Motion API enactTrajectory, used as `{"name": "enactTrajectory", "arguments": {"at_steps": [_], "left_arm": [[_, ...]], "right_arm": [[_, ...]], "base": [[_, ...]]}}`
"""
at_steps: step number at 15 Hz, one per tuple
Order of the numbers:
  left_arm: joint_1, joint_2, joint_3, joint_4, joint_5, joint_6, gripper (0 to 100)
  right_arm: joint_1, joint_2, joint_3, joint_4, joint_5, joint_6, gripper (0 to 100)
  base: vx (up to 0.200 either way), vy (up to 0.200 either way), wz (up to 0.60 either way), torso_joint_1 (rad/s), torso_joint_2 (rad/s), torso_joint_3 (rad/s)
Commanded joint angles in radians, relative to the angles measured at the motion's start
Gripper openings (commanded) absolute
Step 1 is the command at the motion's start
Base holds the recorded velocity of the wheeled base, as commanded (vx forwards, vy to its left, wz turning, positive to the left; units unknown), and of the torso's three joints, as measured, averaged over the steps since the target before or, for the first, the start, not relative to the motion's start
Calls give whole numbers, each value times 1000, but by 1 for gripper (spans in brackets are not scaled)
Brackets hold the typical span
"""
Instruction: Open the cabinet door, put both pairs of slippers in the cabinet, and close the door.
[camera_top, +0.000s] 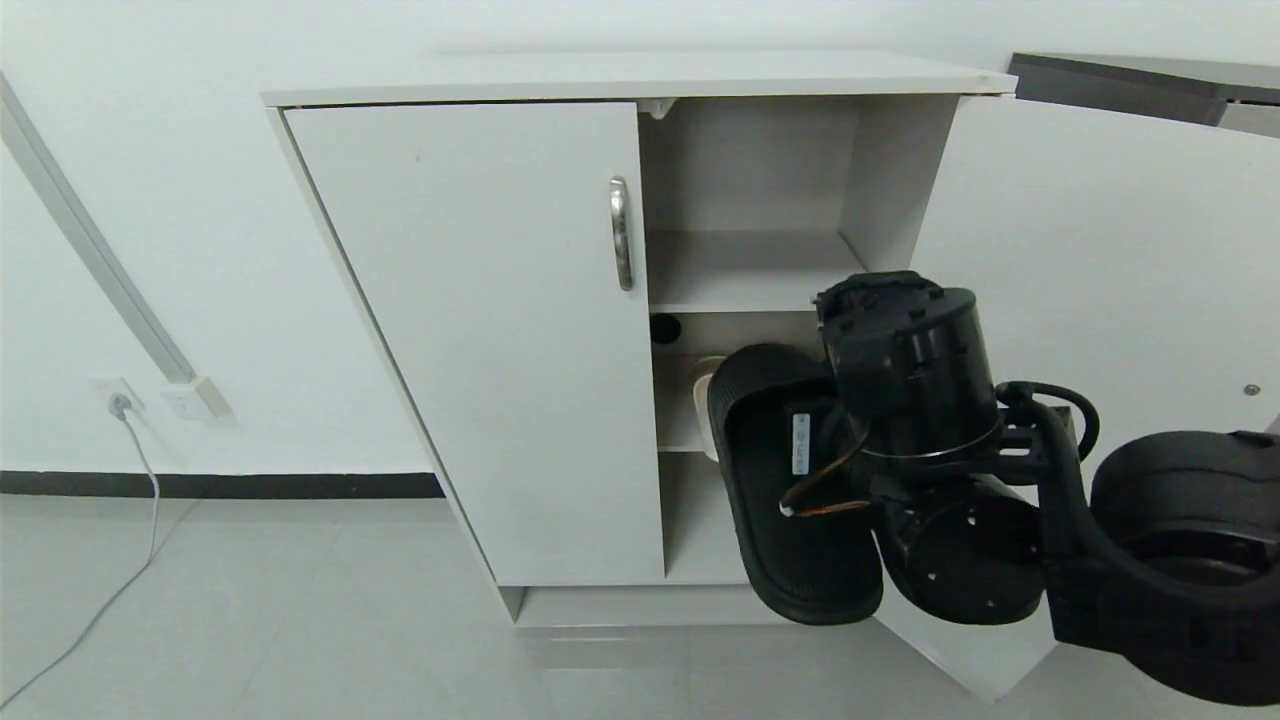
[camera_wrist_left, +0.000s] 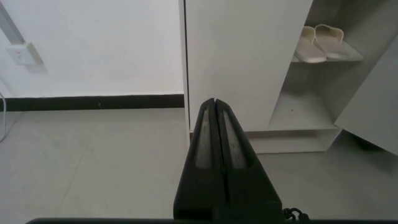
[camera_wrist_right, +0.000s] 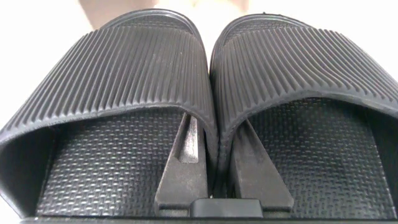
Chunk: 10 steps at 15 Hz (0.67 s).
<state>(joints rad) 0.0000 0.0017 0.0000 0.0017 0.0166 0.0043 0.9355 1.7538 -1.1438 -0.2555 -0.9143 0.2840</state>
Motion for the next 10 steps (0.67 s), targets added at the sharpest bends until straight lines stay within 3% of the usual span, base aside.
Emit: {"name": "enactTrajectory", "arguments": {"at_steps": [1, 9, 10], "left_arm": [[0, 0, 0, 0, 0, 0, 0], [0, 0, 0, 0, 2, 0, 0], [0, 0, 0, 0, 2, 0, 0]], "right_arm": [[3, 3, -57, 2, -5, -2, 0], [-12, 39, -85, -5, -5, -5, 0], [-12, 50, -94, -5, -5, -3, 0]], "base": [[0, 0, 0, 0, 0, 0], [0, 0, 0, 0, 0, 0], [200, 0, 0, 2, 2, 2]]}}
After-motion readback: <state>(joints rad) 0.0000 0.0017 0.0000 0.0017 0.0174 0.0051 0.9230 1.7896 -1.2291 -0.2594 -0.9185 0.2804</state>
